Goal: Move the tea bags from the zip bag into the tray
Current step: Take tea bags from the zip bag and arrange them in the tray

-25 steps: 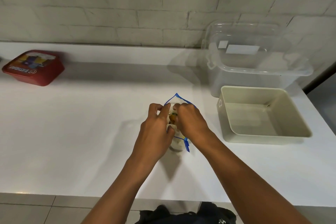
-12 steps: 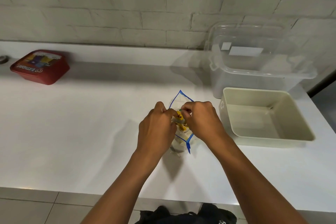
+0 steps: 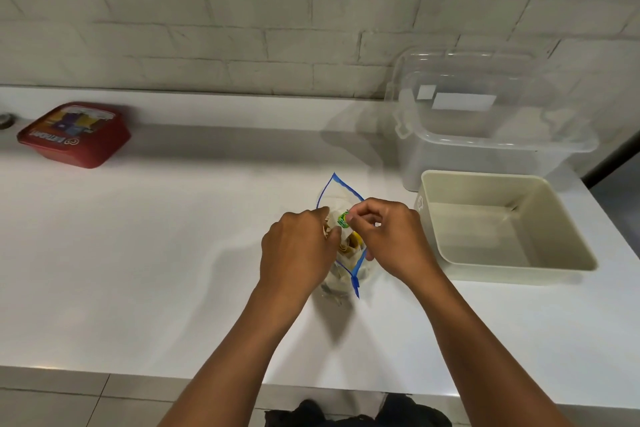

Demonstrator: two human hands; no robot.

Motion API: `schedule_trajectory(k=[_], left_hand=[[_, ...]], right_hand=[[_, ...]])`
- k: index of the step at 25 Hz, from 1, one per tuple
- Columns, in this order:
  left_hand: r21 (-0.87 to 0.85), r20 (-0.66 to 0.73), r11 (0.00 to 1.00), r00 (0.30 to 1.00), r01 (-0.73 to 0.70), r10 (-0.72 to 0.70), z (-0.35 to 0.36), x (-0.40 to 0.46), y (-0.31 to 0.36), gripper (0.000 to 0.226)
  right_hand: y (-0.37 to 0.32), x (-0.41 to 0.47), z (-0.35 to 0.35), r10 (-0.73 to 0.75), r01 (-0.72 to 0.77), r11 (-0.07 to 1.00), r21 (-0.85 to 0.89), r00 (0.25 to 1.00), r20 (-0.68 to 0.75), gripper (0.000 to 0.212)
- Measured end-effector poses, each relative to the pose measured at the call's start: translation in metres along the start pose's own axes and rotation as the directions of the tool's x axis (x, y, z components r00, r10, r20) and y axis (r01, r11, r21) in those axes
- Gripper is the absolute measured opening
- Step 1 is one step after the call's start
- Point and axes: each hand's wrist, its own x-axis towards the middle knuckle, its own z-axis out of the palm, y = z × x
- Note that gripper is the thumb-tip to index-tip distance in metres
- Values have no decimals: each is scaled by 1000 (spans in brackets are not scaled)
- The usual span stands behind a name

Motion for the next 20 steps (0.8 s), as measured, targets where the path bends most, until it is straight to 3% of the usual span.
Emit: schedule_trajectory(k=[5, 8, 10, 12, 13, 16, 20], left_hand=[[-115, -32, 986, 992, -124, 121, -5, 8, -10, 22], [-165, -127, 976, 985, -140, 120, -11, 16, -20, 19], [-93, -151, 986, 981, -140, 125, -13, 18, -25, 22], [-19, -162, 991, 978, -136, 131, -11, 17, -29, 22], [-10, -176, 992, 977, -125, 122, -10, 17, -30, 21], [0, -202, 994, 974, -106, 104, -8, 15, -30, 19], [-3, -147, 994, 984, -106, 105, -2, 11, -28, 20]], right_hand=[[-4, 0, -6, -228, 229, 971, -76, 974, 21, 9], [-10, -2, -10, -280, 277, 955, -104, 960, -12, 10], [-11, 0, -8, -314, 291, 939, -182, 942, -116, 18], [-10, 6, 1, -361, 311, 896, -318, 926, -113, 26], [-11, 8, 5, -332, 295, 875, -385, 943, -31, 29], [-14, 12, 18, -64, 184, 801, -570, 972, 224, 28], [-16, 14, 34, 38, 103, 726, -680, 981, 190, 16]])
